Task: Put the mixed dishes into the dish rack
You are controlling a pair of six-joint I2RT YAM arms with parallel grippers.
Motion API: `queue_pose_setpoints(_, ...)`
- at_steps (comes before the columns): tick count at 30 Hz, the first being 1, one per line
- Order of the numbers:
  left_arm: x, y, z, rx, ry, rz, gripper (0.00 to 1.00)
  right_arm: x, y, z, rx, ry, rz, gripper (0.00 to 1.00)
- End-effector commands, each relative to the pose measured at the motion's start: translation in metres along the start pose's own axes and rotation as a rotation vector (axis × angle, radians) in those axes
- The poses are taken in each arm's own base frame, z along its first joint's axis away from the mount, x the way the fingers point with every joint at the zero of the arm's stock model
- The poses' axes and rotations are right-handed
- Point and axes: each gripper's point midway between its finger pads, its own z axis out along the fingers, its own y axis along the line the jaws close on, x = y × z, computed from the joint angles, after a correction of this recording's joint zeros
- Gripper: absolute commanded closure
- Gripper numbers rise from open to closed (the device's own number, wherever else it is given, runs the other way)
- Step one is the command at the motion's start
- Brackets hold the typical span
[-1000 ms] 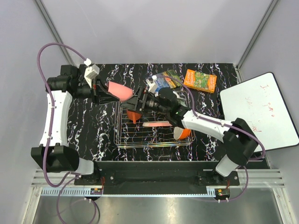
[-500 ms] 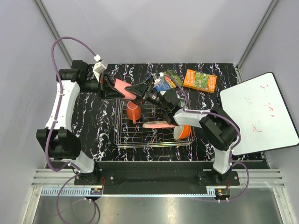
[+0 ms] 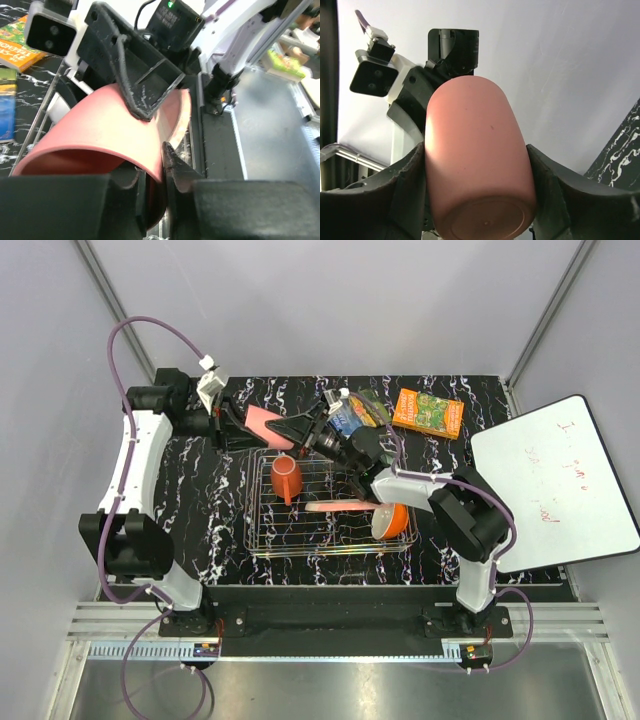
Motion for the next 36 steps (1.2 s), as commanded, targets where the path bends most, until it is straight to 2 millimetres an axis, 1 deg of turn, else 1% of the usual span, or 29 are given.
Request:
queue_pose_setpoints(1,-0.02,-0.028,0.004,0.1,-0.154,-0.17,0.56,0.003,0.073,0.008,-0.112,0.028,-0.129,0.86)
queue_pose_setpoints(2,-0.02,-0.028,0.003,0.1,-0.156,-0.173,0.46,0.003,0.073,0.008,-0.095,0.026,-0.138,0.91)
queue_pose_setpoints(3,-0.022,-0.023,-0.004,0.071,-0.166,-0.169,0.32,0.003,0.077,0.006,-0.073,0.026,-0.151,0.99)
queue_pose_setpoints(4,-0.023,-0.023,-0.008,0.06,-0.173,-0.17,0.07,0.003,0.078,0.005,-0.057,0.027,-0.193,1.0)
queue_pose_setpoints(5,-0.025,-0.019,-0.016,0.03,-0.184,-0.171,0.01,0.002,0.067,0.005,0.018,0.034,-0.198,1.0)
queue_pose_setpoints(6,-0.028,-0.017,-0.022,0.013,-0.193,-0.17,0.01,0.001,0.08,0.003,0.031,0.031,-0.239,1.0)
queue_pose_setpoints(7,-0.03,-0.018,-0.027,-0.004,-0.2,-0.162,0.01,-0.003,0.077,0.002,0.077,0.025,-0.323,1.0)
queue_pose_setpoints(8,-0.031,-0.017,-0.032,-0.023,-0.206,-0.168,0.01,-0.007,0.083,0.002,0.105,0.016,-0.372,1.0)
queue_pose_setpoints(9,-0.031,-0.013,-0.043,-0.058,-0.223,-0.173,0.01,-0.007,0.072,-0.007,0.209,0.036,-0.44,1.0)
queue_pose_setpoints(11,-0.032,-0.01,-0.058,-0.108,-0.247,-0.186,0.01,-0.017,0.063,-0.018,0.38,0.036,-0.514,1.0)
queue_pose_setpoints(12,-0.029,-0.008,-0.062,-0.127,-0.255,-0.201,0.01,-0.017,0.06,-0.022,0.429,0.061,-0.608,1.0)
queue_pose_setpoints(13,-0.027,-0.006,-0.067,-0.144,-0.263,-0.205,0.01,-0.024,0.058,-0.025,0.483,0.039,-0.653,1.0)
queue_pose_setpoints(14,-0.024,-0.002,-0.076,-0.177,-0.278,-0.212,0.01,-0.021,0.05,-0.035,0.576,0.077,-0.664,1.0)
queue_pose_setpoints(16,-0.012,0.003,-0.084,-0.217,-0.285,-0.224,0.01,-0.018,0.045,-0.04,0.647,0.113,-0.74,1.0)
queue_pose_setpoints(18,0.006,0.008,-0.094,-0.272,-0.276,-0.249,0.01,-0.01,0.034,-0.045,0.73,0.19,-0.804,1.0)
queue_pose_setpoints(19,0.013,0.009,-0.096,-0.292,-0.262,-0.236,0.01,0.006,0.031,-0.043,0.756,0.226,-0.836,1.0)
queue_pose_setpoints(20,0.021,0.01,-0.099,-0.315,-0.245,-0.239,0.01,0.01,0.021,-0.045,0.818,0.264,-0.867,1.0)
queue_pose_setpoints(21,0.037,0.011,-0.1,-0.338,-0.204,-0.264,0.01,0.018,0.016,-0.044,0.843,0.306,-0.915,1.0)
queue_pose_setpoints(23,0.058,0.013,-0.104,-0.37,-0.167,-0.298,0.01,0.037,0.0,-0.043,0.935,0.385,-0.974,1.0)
queue_pose_setpoints(25,0.08,0.017,-0.11,-0.411,-0.086,-0.326,0.01,0.042,-0.008,-0.043,0.998,0.42,-1.038,1.0)
queue_pose_setpoints(26,0.092,0.02,-0.115,-0.435,-0.071,-0.364,0.01,0.058,-0.013,-0.042,1.012,0.472,-1.064,1.0)
queue_pose_setpoints(27,0.109,0.023,-0.122,-0.479,0.001,-0.396,0.01,0.057,-0.018,-0.044,1.05,0.478,-1.104,1.0)
queue_pose_setpoints(28,0.115,0.041,-0.133,-0.561,0.017,-0.451,0.01,0.062,-0.02,-0.044,1.061,0.493,-1.119,1.0)
queue_pose_setpoints(29,0.132,0.05,-0.14,-0.633,0.054,-0.505,0.01,0.07,-0.023,-0.044,1.069,0.522,-1.133,1.0)
queue_pose_setpoints(30,0.15,0.06,-0.16,-0.784,0.156,-0.513,0.01,0.074,-0.025,-0.044,1.073,0.534,-1.141,1.0)
queue_pose_setpoints(31,0.149,0.076,-0.174,-0.888,0.157,-0.495,0.01,0.075,-0.024,-0.043,1.075,0.531,-1.148,1.0)
queue_pose_setpoints(32,0.152,0.079,-0.179,-0.931,0.176,-0.49,0.01,0.077,-0.027,-0.044,1.081,0.541,-1.151,1.0)
queue_pose_setpoints(33,0.153,0.081,-0.191,-1.014,0.208,-0.486,0.01,0.081,-0.027,-0.044,1.078,0.548,-1.151,1.0)
queue_pose_setpoints(36,0.149,0.086,-0.207,-1.136,0.219,-0.476,0.01,0.086,-0.034,-0.048,1.101,0.569,-1.151,1.0)
